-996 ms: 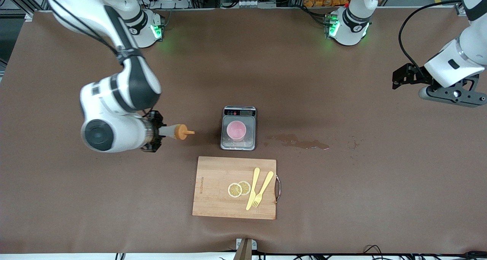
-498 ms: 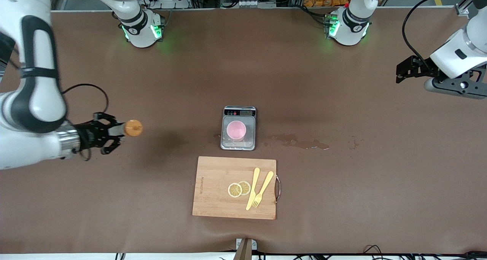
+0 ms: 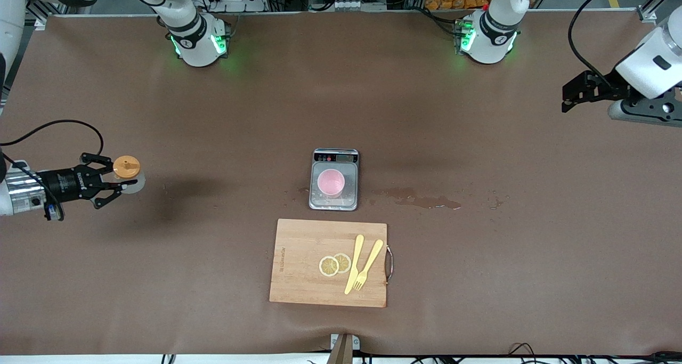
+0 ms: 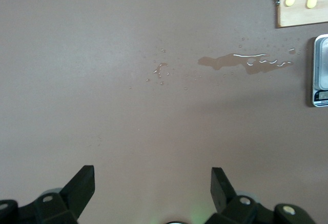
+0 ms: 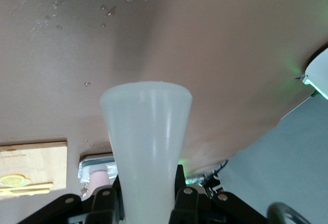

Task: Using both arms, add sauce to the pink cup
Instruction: 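Set the sauce bottle upright on the table and open the right gripper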

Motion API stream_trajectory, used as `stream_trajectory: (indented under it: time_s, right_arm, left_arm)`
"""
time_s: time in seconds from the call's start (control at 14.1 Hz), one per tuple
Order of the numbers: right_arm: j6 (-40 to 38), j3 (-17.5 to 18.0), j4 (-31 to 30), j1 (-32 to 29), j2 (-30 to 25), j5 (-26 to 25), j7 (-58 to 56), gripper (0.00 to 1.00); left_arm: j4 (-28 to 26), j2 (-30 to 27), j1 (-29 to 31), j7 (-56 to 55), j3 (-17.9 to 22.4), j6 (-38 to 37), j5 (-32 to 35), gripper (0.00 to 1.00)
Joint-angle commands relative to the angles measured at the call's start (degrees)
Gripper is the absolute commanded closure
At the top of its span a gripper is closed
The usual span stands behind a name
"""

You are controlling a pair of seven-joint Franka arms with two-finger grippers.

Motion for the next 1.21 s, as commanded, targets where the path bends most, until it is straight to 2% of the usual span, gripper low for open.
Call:
stream_trajectory:
  time_s: [0.0,0.43,0.93,1.07,1.14]
  right_arm:
    - [-1.3,1.2,-1.5,-4.8,3.9,3.3,-9.4,0.63]
    - [-1.5,1.2,-1.7,-11.1,12.3,3.4,-22.9,0.62]
    - [-2.3,1.2,-2.8,-13.4,15.9,3.3,-28.5,0.58]
    - [-2.0,1.1,-2.8,-13.3,16.1,3.3,-28.5,0.5]
    - [-1.9,1.2,-2.8,-13.3,16.1,3.3,-28.5,0.42]
  left_arm:
    - [1.2,-0.5,0.5,-0.3,-0.6,-1.2,-0.2,0.0]
    - [2.3,1.1,0.5,-0.4,-0.6,-2.9,0.3,0.0]
    - [3.3,1.0,0.7,-0.2,-0.2,-3.5,-0.4,0.0]
    - [4.2,1.1,0.6,-0.7,-0.4,-3.4,-0.3,0.0]
    - [4.3,1.1,0.6,-0.8,-0.4,-3.4,-0.4,0.0]
